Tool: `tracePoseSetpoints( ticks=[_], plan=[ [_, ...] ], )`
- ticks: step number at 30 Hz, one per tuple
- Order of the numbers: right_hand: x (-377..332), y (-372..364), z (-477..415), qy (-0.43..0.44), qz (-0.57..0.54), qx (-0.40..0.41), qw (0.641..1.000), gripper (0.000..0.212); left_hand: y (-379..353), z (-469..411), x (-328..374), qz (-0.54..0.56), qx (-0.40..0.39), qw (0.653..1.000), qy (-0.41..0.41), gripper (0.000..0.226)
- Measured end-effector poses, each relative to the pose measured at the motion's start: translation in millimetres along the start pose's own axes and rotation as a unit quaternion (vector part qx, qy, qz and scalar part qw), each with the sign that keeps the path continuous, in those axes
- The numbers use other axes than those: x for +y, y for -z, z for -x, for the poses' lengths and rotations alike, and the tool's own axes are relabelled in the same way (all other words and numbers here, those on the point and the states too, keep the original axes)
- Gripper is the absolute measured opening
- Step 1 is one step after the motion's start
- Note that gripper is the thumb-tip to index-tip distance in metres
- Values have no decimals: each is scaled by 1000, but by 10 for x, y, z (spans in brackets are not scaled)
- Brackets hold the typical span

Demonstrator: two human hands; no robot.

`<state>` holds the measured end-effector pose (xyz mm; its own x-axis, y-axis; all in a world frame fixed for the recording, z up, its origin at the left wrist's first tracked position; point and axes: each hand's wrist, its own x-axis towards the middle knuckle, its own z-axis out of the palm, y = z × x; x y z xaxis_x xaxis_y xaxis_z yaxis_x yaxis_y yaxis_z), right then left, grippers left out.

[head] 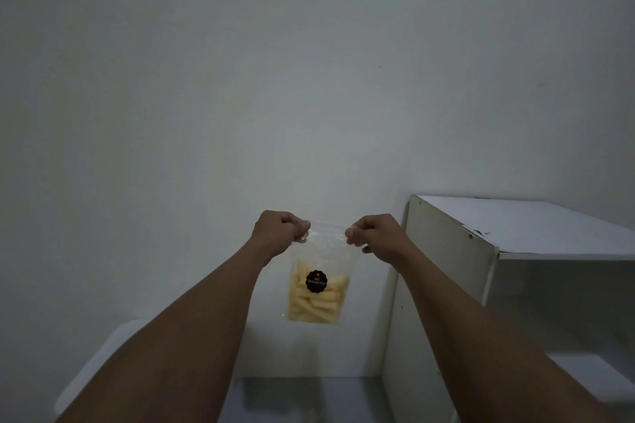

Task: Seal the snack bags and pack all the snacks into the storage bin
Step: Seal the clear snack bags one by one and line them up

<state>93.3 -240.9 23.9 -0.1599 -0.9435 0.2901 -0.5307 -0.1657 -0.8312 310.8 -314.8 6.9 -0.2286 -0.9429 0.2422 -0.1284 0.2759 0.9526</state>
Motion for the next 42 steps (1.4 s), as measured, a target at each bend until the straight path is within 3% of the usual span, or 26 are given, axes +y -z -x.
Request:
tracePoseSetpoints(
  ticks=[4, 8, 12, 17, 21, 24, 29, 36, 42],
  plan=[
    [-20, -8, -42, 21, 25, 24, 999, 16, -55, 58, 80, 20, -48, 997, 48, 22],
    [-20, -48, -9, 32, -15, 33, 999, 10, -55, 15, 75, -14, -25, 1000, 8, 9],
    [29, -72, 43, 4, -22, 8, 1000, 11, -59, -28, 24, -37, 9, 999, -19, 11],
    [29, -73, 34, 14, -25, 37, 999, 12, -91, -22, 34, -50, 3, 998, -25, 12],
    [-21, -25, 21, 12, -23, 1, 1000, 9, -45, -47, 39, -36, 0, 999, -28, 10],
    [-75, -71, -11, 15, 0, -19, 1000, 10, -106, -32, 82, -33, -24, 999, -29, 12],
    [-45, -56, -75, 29, 4, 20, 999, 11, -116, -17, 94, 25, -79, 997, 2, 23],
    [-45, -103, -78, 14, 10, -26, 1000, 10, -101, -87, 20, 16, -22, 999, -31, 16],
    [-64, -108, -113, 33, 15, -8, 999, 10, -111, -12, 82, 15, -61, 998, -13, 21]
  ],
)
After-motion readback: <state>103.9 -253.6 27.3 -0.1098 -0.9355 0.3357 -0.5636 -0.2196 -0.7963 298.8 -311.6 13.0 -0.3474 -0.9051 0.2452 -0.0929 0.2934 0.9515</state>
